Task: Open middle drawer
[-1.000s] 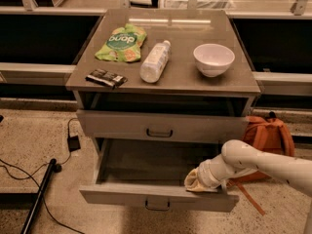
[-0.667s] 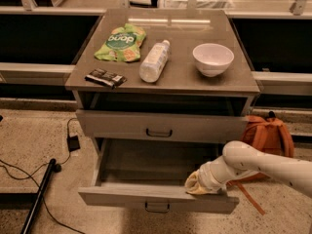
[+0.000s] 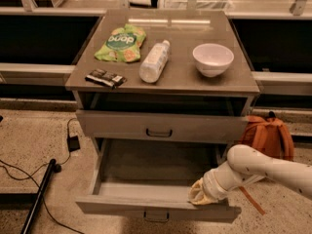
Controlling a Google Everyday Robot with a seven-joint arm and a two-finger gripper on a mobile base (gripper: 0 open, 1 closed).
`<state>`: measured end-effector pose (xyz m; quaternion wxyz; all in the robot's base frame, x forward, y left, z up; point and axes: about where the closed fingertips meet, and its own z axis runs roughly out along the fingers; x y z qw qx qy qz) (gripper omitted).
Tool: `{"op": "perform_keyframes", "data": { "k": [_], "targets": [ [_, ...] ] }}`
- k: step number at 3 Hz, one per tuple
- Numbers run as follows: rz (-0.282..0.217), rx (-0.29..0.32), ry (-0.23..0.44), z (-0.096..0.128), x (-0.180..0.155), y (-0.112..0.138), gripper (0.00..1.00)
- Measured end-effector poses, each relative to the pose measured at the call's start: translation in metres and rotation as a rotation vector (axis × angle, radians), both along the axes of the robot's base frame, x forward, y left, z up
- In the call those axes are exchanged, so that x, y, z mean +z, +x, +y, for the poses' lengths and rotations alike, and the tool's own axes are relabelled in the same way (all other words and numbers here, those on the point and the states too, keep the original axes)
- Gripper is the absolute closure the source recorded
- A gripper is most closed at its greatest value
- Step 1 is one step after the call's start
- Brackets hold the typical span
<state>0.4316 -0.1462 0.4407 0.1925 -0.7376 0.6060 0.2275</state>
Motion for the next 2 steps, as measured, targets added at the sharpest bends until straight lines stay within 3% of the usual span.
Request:
{"op": "perform_keyframes", "data": {
  "k": [1, 2],
  "targets": [
    [0.000, 0.000, 0.000, 0.000, 0.000, 0.000, 1.00],
    [-0.046, -0.021, 0.080, 0.004, 0.017, 0.003, 1.00]
  ]
}}
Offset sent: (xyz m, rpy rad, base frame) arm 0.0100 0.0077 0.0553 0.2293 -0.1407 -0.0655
